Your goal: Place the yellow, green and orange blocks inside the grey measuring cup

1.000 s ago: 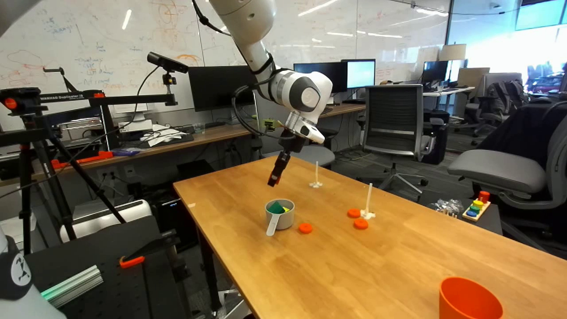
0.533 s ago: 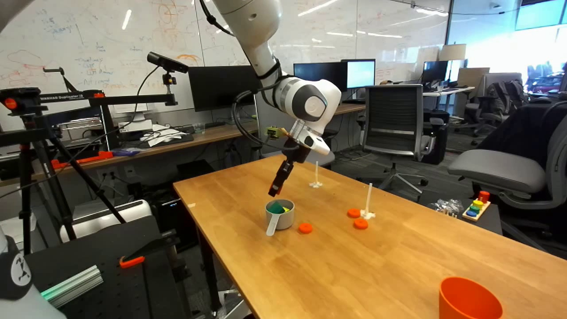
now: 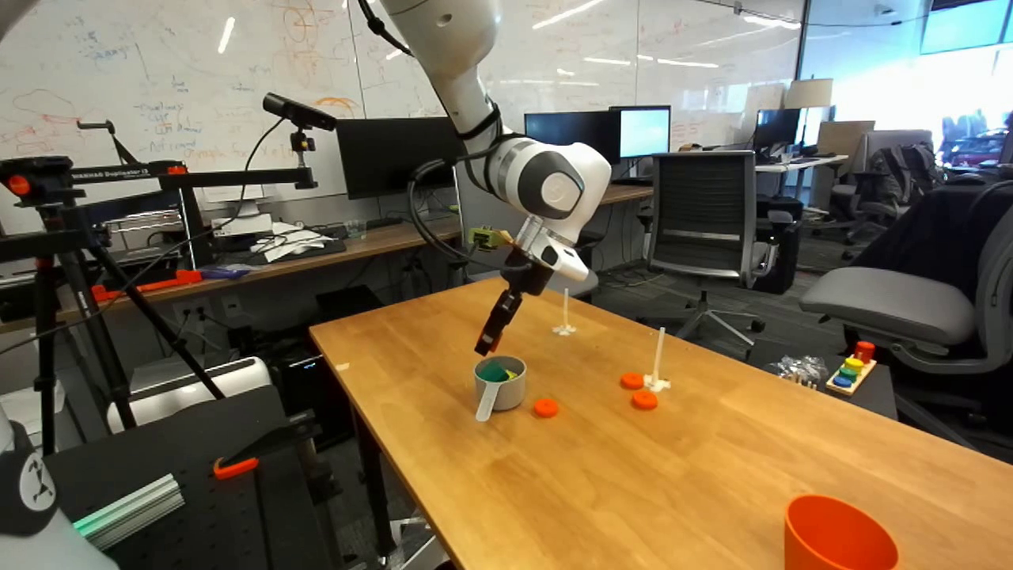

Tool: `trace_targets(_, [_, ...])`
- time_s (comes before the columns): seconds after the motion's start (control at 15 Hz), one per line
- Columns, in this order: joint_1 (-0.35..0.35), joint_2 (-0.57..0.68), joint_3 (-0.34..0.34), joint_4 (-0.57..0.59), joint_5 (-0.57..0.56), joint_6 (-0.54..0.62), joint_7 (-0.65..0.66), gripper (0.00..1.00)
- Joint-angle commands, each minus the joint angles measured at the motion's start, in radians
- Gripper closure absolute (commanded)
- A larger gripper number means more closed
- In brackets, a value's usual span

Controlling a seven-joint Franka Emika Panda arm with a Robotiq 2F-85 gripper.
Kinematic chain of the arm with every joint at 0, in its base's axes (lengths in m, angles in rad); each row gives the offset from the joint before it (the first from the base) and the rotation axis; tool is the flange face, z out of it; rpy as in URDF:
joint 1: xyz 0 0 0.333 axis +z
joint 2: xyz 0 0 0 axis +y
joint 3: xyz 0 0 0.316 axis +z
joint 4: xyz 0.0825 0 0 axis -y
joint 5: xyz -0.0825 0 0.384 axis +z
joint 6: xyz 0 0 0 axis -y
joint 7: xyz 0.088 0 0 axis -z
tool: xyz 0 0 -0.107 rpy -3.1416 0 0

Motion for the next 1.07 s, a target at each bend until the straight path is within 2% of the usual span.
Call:
trace_targets(0.0, [-0.014, -0.057, -0.009, -0.077, 0.047, 0.03, -0.032, 0.84])
trace_targets(0.33, [-0.027, -0.069, -0.017, -0.098, 0.054, 0.046, -0.039, 0.84])
trace_targets(0.4, [-0.031, -0.071, -0.016, -0.101, 0.057, 0.045, -0.04, 0.34])
trace_targets(0.47, [-0.033, -0.07, -0.017, -0.1, 0.057, 0.045, -0.043, 0.33])
trace_targets(0.53, [-0.035, -0.071, -0.016, -0.1, 0.06, 0.043, -0.044, 0.28])
trace_targets(0.73, [-0.039, -0.071, -0.017, -0.1, 0.068, 0.045, -0.046, 0.05])
trace_targets(0.8, [-0.04, -0.072, -0.018, -0.1, 0.068, 0.044, -0.047, 0.0])
trace_targets(1.0, [-0.04, -0.091, -0.024, -0.103, 0.066, 0.05, -0.043, 0.0])
